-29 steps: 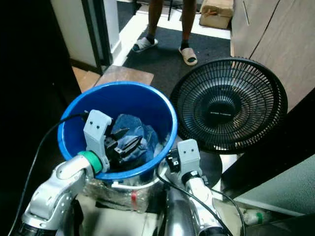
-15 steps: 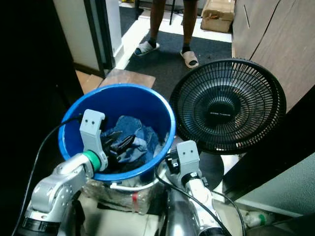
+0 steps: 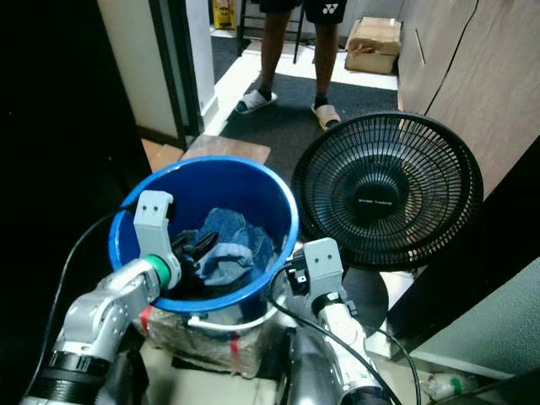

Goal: Clothes washing

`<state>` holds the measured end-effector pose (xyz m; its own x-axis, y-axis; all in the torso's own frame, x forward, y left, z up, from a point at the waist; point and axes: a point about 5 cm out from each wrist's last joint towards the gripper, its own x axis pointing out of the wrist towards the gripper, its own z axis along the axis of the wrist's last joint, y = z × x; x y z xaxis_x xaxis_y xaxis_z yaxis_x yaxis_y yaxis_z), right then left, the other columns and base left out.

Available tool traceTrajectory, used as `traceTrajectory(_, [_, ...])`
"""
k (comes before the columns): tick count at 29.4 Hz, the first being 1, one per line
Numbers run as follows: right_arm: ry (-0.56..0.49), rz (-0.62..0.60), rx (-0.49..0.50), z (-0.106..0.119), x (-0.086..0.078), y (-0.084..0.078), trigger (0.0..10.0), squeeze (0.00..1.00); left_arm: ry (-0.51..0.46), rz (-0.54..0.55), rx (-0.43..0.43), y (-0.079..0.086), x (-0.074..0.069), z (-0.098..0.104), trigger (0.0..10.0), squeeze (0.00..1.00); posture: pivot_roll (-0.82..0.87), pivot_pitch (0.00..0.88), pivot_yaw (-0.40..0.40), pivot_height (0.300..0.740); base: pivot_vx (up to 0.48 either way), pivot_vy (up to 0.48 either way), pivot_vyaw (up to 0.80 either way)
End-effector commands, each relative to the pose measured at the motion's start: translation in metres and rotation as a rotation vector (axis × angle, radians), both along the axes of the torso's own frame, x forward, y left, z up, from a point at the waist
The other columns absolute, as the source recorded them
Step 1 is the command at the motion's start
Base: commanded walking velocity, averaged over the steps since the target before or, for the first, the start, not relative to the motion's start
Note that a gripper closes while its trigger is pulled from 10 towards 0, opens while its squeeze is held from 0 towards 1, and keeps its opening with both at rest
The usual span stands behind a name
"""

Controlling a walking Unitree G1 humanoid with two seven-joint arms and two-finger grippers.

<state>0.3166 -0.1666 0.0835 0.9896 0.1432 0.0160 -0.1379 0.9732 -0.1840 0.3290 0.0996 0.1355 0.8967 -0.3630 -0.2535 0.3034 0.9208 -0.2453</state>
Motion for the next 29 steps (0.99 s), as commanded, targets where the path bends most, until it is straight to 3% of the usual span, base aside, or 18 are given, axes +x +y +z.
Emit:
traceTrajectory(1, [-0.003, 0.008, -0.002, -0.001, -0.001, 0.001, 10.0, 0.00, 0.225, 0.054, 0.051, 0.014, -0.016, -0.055, 0.0, 0.00, 0.03, 0.168, 0.012, 0.492, 0.000, 0.000, 0.00])
traceTrajectory(2, [-0.004, 0.007, -0.002, -0.001, -0.001, 0.001, 10.0, 0.00, 0.194, 0.060, 0.066, 0.014, -0.015, -0.052, 0.7, 0.00, 0.04, 0.170, 0.012, 0.492, 0.000, 0.000, 0.00])
traceTrajectory(3, [-0.004, 0.007, -0.002, -0.001, -0.001, 0.001, 10.0, 0.00, 0.194, 0.060, 0.066, 0.014, -0.015, -0.052, 0.7, 0.00, 0.04, 0.170, 0.012, 0.492, 0.000, 0.000, 0.00])
traceTrajectory(4, [-0.006, 0.007, -0.001, 0.000, -0.001, 0.001, 10.0, 0.00, 0.153, 0.064, 0.091, 0.015, -0.013, -0.047, 10.0, 0.00, 0.04, 0.170, 0.012, 0.492, 0.000, 0.000, 0.00])
traceTrajectory(6, [-0.008, 0.007, 0.000, 0.000, -0.001, 0.002, 10.0, 0.00, 0.084, 0.054, 0.108, 0.014, -0.011, -0.037, 10.0, 0.00, 0.04, 0.171, 0.011, 0.492, 0.000, 0.000, 0.00])
traceTrajectory(13, [-0.008, 0.009, 0.003, 0.000, -0.001, 0.003, 10.0, 0.00, 0.038, 0.023, 0.145, 0.013, -0.012, -0.032, 10.0, 0.00, 0.04, 0.172, 0.012, 0.492, 0.000, 0.000, 0.00])
traceTrajectory(14, [-0.008, 0.009, 0.003, 0.000, -0.001, 0.003, 10.0, 0.00, 0.012, 0.000, 0.176, 0.012, -0.013, -0.031, 10.0, 0.14, 0.05, 0.173, 0.011, 0.492, 0.000, 0.000, 0.00])
traceTrajectory(15, [-0.007, 0.009, 0.004, 0.000, -0.001, 0.003, 10.0, 0.00, -0.004, -0.020, 0.202, 0.010, -0.015, -0.031, 10.0, 0.39, 0.05, 0.173, 0.011, 0.492, 0.000, 0.000, 0.00])
traceTrajectory(16, [-0.007, 0.009, 0.004, 0.000, -0.001, 0.003, 10.0, 0.00, -0.004, -0.020, 0.202, 0.010, -0.015, -0.031, 10.0, 0.39, 0.05, 0.173, 0.011, 0.492, 0.000, 0.000, 0.00])
traceTrajectory(17, [-0.006, 0.010, 0.005, 0.000, -0.001, 0.003, 10.0, 0.00, -0.009, -0.035, 0.221, 0.009, -0.016, -0.033, 10.0, 1.00, 0.05, 0.174, 0.011, 0.492, 0.000, 0.000, 0.00])
traceTrajectory(25, [-0.006, 0.009, 0.006, -0.001, -0.001, 0.003, 10.0, 0.00, 0.021, -0.028, 0.223, 0.007, -0.016, -0.042, 10.0, 1.00, 0.04, 0.177, 0.013, 0.492, 0.000, 0.000, 0.00])
traceTrajectory(29, [-0.004, 0.006, 0.006, -0.001, -0.002, 0.003, 10.0, 0.00, 0.048, -0.001, 0.280, 0.012, -0.012, -0.051, 10.0, 1.00, 0.04, 0.178, 0.013, 0.492, 0.000, 0.000, 0.00])
